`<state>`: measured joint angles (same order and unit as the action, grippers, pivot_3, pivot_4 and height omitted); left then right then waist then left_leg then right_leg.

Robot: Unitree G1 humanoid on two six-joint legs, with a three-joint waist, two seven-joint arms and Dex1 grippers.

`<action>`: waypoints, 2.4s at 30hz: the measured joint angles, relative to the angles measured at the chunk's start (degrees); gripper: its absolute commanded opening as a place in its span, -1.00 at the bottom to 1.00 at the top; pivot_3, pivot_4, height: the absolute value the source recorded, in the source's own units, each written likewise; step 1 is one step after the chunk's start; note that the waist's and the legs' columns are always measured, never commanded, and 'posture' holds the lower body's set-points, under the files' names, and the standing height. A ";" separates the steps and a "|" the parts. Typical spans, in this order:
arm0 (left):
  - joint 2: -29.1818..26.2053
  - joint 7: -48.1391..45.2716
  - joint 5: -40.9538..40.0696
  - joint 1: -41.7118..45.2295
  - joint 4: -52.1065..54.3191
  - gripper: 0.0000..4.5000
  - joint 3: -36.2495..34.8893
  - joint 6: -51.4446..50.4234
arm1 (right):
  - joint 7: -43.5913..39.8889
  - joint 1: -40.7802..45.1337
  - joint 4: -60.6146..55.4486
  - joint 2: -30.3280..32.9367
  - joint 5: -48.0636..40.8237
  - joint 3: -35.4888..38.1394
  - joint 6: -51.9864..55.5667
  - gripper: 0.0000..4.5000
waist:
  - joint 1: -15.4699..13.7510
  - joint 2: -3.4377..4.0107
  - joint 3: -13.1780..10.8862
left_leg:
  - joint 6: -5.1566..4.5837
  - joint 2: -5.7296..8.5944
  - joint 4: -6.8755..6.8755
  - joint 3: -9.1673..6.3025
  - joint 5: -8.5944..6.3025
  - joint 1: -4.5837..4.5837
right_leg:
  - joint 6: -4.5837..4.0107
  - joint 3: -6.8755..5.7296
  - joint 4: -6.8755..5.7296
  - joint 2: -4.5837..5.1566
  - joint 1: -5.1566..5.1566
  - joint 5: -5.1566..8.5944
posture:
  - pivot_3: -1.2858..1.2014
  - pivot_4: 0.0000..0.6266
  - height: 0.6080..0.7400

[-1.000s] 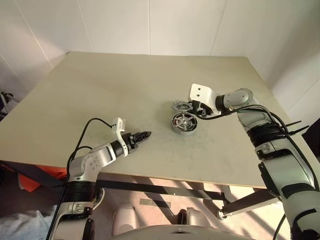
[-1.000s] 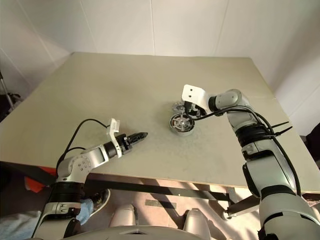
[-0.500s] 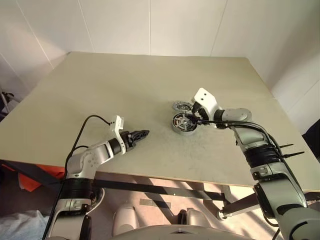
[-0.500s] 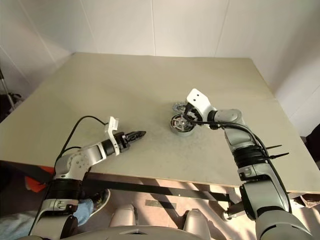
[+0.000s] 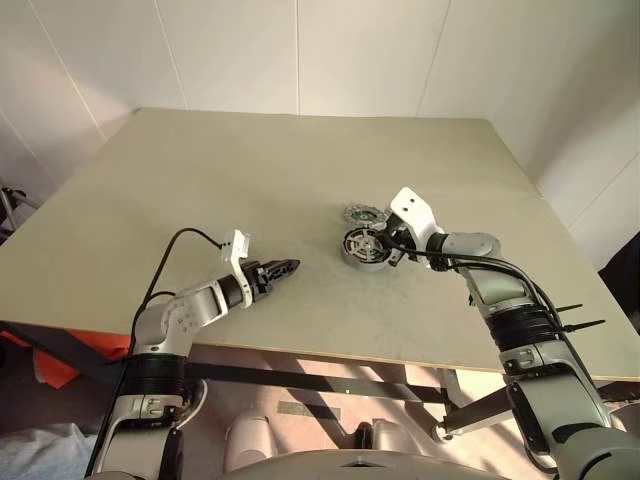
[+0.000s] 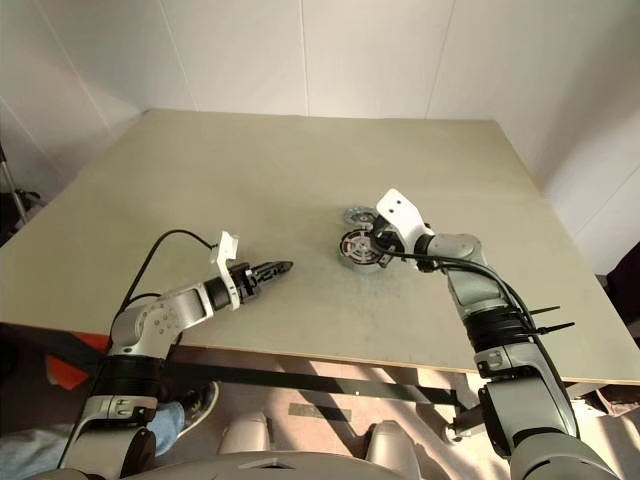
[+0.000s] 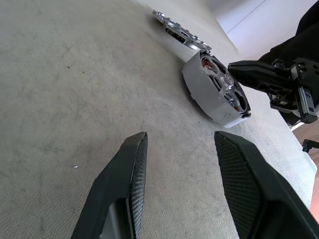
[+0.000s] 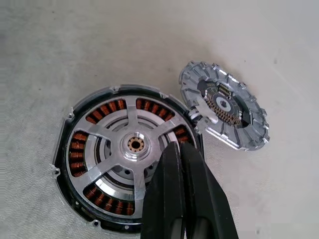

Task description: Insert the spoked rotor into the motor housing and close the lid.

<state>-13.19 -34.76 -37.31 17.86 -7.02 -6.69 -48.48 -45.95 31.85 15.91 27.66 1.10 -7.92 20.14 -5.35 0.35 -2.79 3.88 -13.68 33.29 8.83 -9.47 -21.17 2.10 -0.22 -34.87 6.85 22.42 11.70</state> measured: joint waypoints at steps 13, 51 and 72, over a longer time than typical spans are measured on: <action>0.06 0.01 0.34 -0.13 0.01 0.00 0.00 -0.03 | 2.44 -2.03 1.92 -0.94 0.11 -0.76 -0.88 -1.00 | 0.01 -0.01 0.01 | 0.00 0.00 -0.13 0.02 0.00 0.02 | 0.00 -0.01 0.09 -0.01 0.03 0.00 | 0.03 -1.00 1.00; 0.90 0.28 1.91 -0.85 0.08 0.00 0.20 1.24 | -19.44 8.97 9.42 13.17 14.84 -17.01 -36.35 0.34 | 0.99 0.01 -0.03 | -0.09 -0.04 0.03 0.01 -0.04 -0.62 | -0.04 -0.02 0.05 -0.05 0.61 -0.01 | 0.03 -1.00 1.00; 0.92 0.56 1.97 -1.05 0.20 0.00 -0.10 1.30 | -20.59 6.81 6.66 12.61 16.72 -17.25 -37.28 0.34 | 1.28 0.00 -0.02 | -0.09 -0.06 0.04 0.01 -0.04 -0.54 | -0.05 -0.01 0.03 -0.07 0.54 -0.02 | 0.03 -1.00 1.00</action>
<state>-12.27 -34.21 -35.34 16.80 -6.82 -6.78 -47.18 -66.53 38.67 22.57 40.27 17.82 -25.17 -17.13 -4.07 0.35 -2.81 3.79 -13.74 33.33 8.84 -9.51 -21.71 2.05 -0.23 -34.84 6.77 22.95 11.68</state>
